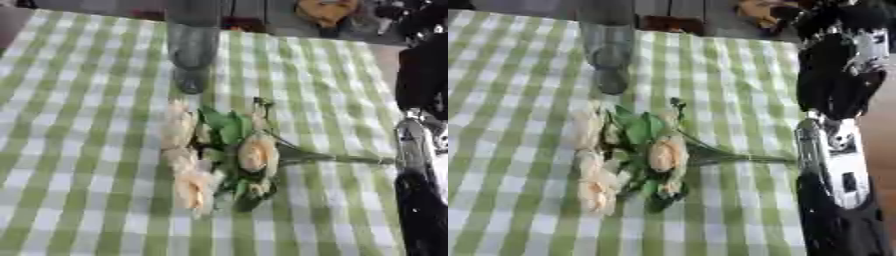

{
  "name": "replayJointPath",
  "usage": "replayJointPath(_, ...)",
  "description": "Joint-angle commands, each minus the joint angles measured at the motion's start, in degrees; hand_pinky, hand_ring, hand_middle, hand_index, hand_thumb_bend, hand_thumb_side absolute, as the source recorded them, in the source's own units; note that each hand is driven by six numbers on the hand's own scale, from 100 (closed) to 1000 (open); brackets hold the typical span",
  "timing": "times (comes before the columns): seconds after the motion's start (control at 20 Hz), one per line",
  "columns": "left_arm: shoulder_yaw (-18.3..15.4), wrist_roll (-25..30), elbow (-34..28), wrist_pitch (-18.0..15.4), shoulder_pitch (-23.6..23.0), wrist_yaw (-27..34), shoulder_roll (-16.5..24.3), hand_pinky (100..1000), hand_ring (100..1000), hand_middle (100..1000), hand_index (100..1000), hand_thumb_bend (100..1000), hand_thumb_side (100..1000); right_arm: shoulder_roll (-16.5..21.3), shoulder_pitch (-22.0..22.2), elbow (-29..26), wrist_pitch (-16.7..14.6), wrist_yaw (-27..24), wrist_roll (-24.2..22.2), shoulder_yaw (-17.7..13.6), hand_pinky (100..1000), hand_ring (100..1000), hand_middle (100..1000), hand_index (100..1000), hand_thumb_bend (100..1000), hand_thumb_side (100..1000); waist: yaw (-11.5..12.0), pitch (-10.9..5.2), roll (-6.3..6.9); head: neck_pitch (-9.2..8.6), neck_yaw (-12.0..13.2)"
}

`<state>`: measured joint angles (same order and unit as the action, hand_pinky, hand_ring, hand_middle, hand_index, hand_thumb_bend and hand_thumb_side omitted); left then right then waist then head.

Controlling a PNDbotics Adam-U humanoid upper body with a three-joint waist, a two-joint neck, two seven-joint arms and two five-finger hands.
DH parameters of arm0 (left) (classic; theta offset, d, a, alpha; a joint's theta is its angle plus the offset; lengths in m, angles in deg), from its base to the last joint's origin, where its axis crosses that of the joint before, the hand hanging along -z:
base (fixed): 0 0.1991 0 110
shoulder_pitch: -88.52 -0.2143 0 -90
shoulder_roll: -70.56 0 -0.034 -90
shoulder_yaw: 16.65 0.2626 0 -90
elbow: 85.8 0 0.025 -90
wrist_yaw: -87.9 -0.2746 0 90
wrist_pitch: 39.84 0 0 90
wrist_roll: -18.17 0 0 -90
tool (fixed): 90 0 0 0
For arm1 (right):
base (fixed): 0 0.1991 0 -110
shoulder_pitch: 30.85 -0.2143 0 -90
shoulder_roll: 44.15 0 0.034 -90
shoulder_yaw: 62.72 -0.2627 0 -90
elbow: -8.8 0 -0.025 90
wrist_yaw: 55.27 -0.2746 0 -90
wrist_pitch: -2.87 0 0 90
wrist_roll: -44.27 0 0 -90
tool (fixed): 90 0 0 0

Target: Arrange flowers into the vase.

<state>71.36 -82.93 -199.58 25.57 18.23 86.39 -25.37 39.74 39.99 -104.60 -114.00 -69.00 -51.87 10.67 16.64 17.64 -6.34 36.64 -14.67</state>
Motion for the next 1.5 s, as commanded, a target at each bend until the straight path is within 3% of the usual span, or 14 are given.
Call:
replayJointPath(0.05, -0.12, 0.08, -0.81, -0.05, 0.45, 0.15, 0.38, 549, 847, 919, 943, 100, 860, 1.49, -0.33, -1.19, -0.03, -0.31, -0.16, -0.32, 681, 745, 626, 829, 100, 1000, -0.07, -1.24, 0.49, -1.06, 0.94)
replayJointPath(0.45, -0.07, 0.16, -0.81, 0.01, 0.51, 0.19, 0.48, 550, 847, 919, 943, 100, 860, 1.48, -0.48, -1.19, 0.01, -0.34, -0.23, -0.27, 682, 746, 626, 830, 100, 1000, -0.31, -1.25, 0.57, -2.84, 3.19)
replayJointPath(1.5, -0.06, 0.26, -0.81, 0.05, 0.48, 0.27, 0.48, 551, 847, 920, 944, 100, 860, 1.64, -0.59, -1.19, 0.01, -0.31, -0.24, -0.22, 685, 748, 626, 831, 100, 1000, -0.16, -1.58, 0.31, -3.57, 2.13)
